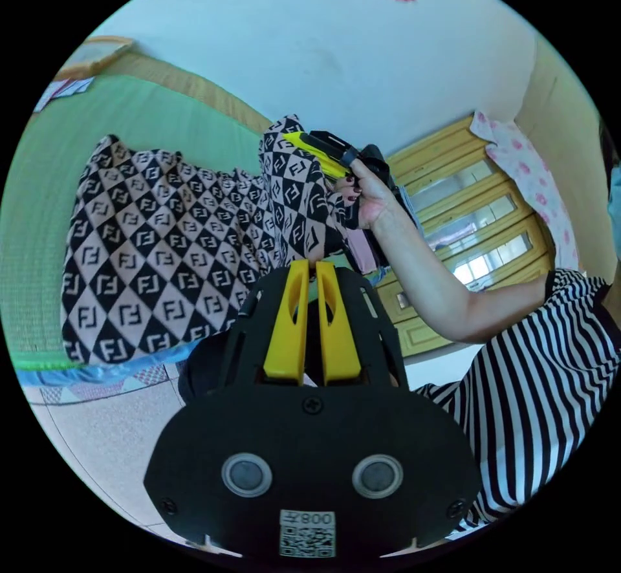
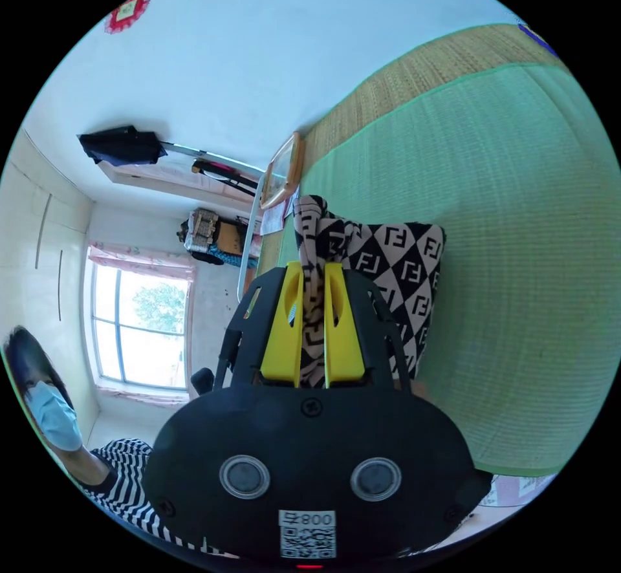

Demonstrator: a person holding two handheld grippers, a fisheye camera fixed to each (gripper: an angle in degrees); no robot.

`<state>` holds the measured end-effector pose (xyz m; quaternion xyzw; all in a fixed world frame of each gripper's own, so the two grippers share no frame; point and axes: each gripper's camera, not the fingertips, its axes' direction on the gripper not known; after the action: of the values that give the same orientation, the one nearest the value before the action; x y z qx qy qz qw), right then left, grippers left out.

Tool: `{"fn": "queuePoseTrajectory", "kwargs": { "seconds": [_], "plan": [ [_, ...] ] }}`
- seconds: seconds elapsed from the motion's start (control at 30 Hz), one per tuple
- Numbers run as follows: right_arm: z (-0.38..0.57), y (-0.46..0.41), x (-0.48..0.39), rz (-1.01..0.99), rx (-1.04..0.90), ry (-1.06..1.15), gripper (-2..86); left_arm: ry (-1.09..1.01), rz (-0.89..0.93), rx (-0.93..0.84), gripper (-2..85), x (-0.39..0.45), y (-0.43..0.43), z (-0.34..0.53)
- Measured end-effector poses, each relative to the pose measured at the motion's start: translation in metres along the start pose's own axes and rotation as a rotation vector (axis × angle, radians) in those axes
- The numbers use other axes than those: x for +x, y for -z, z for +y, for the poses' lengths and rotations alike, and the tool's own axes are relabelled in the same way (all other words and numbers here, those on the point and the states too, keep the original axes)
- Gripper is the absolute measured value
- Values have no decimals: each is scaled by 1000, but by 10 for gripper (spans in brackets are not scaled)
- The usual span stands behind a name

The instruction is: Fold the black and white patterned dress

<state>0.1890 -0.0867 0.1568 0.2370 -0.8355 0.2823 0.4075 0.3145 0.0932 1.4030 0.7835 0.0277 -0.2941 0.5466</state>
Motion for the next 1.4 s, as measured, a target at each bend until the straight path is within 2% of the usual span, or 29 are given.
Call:
{"fn": "queuePoseTrajectory", "kwargs": {
  "seconds": [0.27, 0.67, 1.0, 1.4],
  "plan": [
    [-27, -108, -75, 52, -86, 33, 55, 154, 20, 132, 18, 11, 155, -9],
    [-57, -239, -141, 153, -188, 42, 56, 297, 66, 241, 18, 44, 327, -29],
    [-81, -327, -165, 243, -262, 25, 68, 406, 112, 277, 18, 70, 423, -42],
    [-100, -380, -186, 276, -306, 35, 78, 472, 171, 312, 18, 113, 513, -56]
  ]
}}
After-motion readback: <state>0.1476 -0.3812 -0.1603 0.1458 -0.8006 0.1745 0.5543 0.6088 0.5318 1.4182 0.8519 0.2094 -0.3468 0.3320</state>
